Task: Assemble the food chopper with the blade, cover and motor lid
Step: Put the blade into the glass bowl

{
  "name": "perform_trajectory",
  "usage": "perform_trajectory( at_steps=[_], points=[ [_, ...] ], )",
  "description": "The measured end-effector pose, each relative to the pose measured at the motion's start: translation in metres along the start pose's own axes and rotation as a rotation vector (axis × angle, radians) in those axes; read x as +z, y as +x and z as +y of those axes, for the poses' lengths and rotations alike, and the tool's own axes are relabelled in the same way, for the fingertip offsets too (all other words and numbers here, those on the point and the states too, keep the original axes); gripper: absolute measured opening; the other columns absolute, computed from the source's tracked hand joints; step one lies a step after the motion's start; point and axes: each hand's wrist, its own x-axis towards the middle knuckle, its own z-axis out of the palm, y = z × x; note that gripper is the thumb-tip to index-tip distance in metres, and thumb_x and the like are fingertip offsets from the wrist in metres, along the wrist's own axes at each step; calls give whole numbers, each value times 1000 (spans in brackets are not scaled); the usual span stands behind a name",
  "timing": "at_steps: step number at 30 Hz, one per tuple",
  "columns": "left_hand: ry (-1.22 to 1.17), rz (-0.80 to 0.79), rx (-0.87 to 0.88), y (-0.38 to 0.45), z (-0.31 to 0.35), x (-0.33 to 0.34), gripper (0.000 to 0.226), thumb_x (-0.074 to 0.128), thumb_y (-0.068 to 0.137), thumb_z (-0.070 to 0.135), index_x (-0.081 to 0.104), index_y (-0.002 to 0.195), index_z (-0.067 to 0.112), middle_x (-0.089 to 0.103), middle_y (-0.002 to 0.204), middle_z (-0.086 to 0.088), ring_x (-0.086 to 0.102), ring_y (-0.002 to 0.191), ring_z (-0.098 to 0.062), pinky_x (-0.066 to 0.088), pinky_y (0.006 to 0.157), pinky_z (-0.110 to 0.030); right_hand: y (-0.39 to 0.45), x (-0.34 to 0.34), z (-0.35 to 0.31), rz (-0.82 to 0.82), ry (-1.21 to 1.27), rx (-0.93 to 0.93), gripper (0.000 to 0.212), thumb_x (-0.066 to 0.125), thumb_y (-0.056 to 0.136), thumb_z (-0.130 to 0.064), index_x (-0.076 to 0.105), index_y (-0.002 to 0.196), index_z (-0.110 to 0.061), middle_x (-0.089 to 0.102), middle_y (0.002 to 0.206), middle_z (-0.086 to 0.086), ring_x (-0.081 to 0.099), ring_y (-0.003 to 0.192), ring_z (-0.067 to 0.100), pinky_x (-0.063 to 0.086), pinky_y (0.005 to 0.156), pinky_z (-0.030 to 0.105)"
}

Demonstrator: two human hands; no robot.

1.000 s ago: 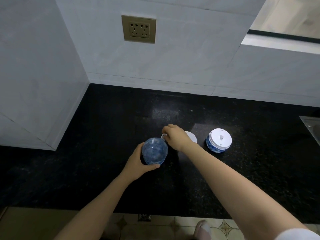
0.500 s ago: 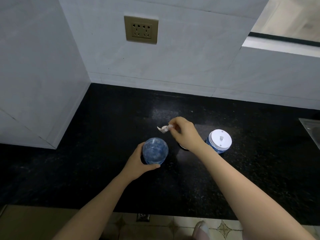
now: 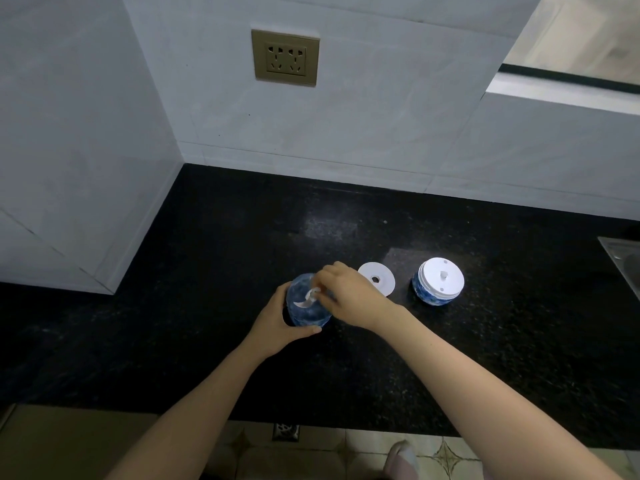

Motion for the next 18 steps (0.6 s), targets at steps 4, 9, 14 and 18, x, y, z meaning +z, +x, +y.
perform_trajectory(
  at_steps=[4, 9, 14, 18],
  points=[
    [14, 0, -30, 4, 1, 0, 100, 88, 62, 35, 33, 145, 33, 48, 143, 10, 50, 128, -8, 44, 106, -31, 4, 7, -2, -85, -91, 3, 17, 53, 90, -13, 62, 103, -6, 63, 103, 13, 52, 94, 30, 44, 77, 41],
    [-1, 13, -27, 3, 1, 1, 91, 89, 67, 23, 35, 140, 36, 52, 137, 13, 53, 117, 5, 43, 89, -10, 7, 14, -2, -136, -126, 17, 14, 54, 89, -10, 63, 99, -5, 64, 105, 12, 49, 96, 30, 34, 72, 34],
    [-12, 26, -39, 3, 1, 2, 92, 89, 66, 22, 36, 140, 35, 52, 134, 14, 52, 120, -3, 41, 89, -12, 13, 17, -3, -167, -184, 28, 16, 55, 89, -11, 69, 97, -11, 67, 100, 7, 48, 97, 27, 27, 71, 30],
    [-10, 15, -44, 4, 0, 1, 94, 89, 67, 24, 34, 142, 37, 50, 137, 14, 51, 119, 1, 40, 92, -14, 17, 14, -7, -181, -267, 22, 16, 54, 90, -12, 69, 91, -10, 67, 97, 8, 47, 97, 27, 25, 71, 31]
  ],
)
